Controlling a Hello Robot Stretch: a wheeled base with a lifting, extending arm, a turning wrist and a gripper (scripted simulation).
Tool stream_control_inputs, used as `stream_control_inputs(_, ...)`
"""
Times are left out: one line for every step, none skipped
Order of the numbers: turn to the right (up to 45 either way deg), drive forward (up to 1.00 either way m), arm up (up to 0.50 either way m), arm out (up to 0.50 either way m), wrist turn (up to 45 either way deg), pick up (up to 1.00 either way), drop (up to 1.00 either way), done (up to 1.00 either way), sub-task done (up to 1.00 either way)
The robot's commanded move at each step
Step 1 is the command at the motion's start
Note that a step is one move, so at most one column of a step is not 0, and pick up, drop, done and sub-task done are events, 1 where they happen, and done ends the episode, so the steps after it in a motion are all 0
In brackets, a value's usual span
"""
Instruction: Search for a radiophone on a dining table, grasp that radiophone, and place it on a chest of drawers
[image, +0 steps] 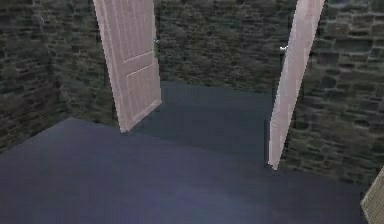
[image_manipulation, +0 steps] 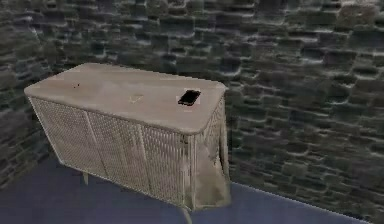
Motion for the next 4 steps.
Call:
stream_control_inputs(0.0, 0.15, 0.0, 0.0, 0.0, 0.0, 0.0, 0.0, 0.0)
stream_control_inputs(0.0, 1.0, 0.0, 0.0, 0.0, 0.0, 0.0, 0.0, 0.0)
stream_control_inputs(0.0, 1.0, 0.0, 0.0, 0.0, 0.0, 0.0, 0.0, 0.0)
stream_control_inputs(3.0, 0.0, 0.0, 0.0, 0.0, 0.0, 0.0, 0.0, 0.0)
